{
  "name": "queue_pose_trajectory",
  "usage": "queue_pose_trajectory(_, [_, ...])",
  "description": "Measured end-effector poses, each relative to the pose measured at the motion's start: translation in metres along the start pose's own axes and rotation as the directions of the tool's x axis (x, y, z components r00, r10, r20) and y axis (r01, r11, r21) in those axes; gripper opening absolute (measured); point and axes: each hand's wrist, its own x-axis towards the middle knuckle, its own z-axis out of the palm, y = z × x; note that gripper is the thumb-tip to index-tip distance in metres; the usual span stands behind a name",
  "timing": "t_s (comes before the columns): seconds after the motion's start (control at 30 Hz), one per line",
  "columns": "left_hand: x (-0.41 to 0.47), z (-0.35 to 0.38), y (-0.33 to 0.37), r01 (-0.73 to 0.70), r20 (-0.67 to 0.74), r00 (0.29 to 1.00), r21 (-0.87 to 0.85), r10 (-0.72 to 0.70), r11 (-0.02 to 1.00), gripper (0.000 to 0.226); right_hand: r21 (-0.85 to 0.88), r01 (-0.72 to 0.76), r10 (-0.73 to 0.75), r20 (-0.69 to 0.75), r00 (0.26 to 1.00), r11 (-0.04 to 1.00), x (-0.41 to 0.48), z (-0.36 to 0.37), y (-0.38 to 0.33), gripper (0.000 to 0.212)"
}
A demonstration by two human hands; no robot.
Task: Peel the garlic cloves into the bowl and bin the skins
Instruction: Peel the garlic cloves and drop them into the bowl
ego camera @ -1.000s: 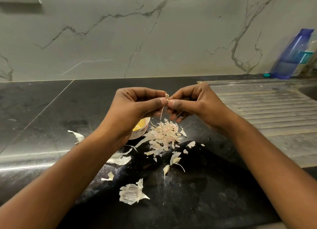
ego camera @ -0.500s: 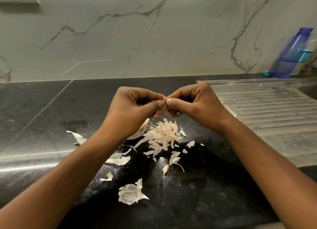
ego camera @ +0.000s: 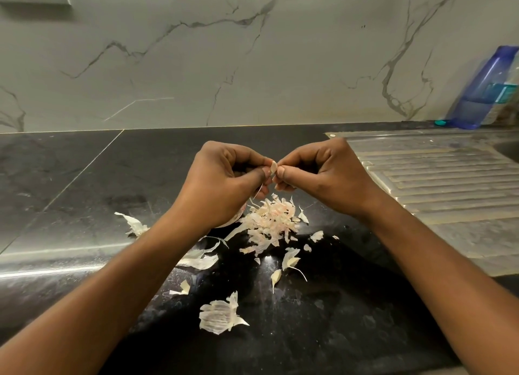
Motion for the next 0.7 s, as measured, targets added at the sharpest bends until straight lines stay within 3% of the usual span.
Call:
queue_pose_trajectory(0.17, [-0.0009, -0.0007, -0.0006, -0.031, 0.018, 0.999, 0.119, 0.029, 0.992, 0.012, -0.097, 0.015, -0.015, 0.003, 1.000, 0.995, 0.0003, -0.0017, -0.0005, 0.010])
queue_pose_trajectory(0.3, [-0.0045, 0.0016, 0.0018, -0.083, 0.022, 0.997, 0.183, 0.081, 0.980, 0.012, -0.043, -0.008, 0.009, 0.009, 1.000, 0.999, 0.0001, -0.0021, 0.0002, 0.010])
queue_pose_trajectory(0.7, [-0.0026, -0.0017, 0.0039, -0.118, 0.023, 0.993, 0.112, 0.116, 0.987, 0.013, 0.084, -0.012, 0.011, 0.018, 1.000, 0.996, -0.0001, -0.0028, -0.0008, 0.011])
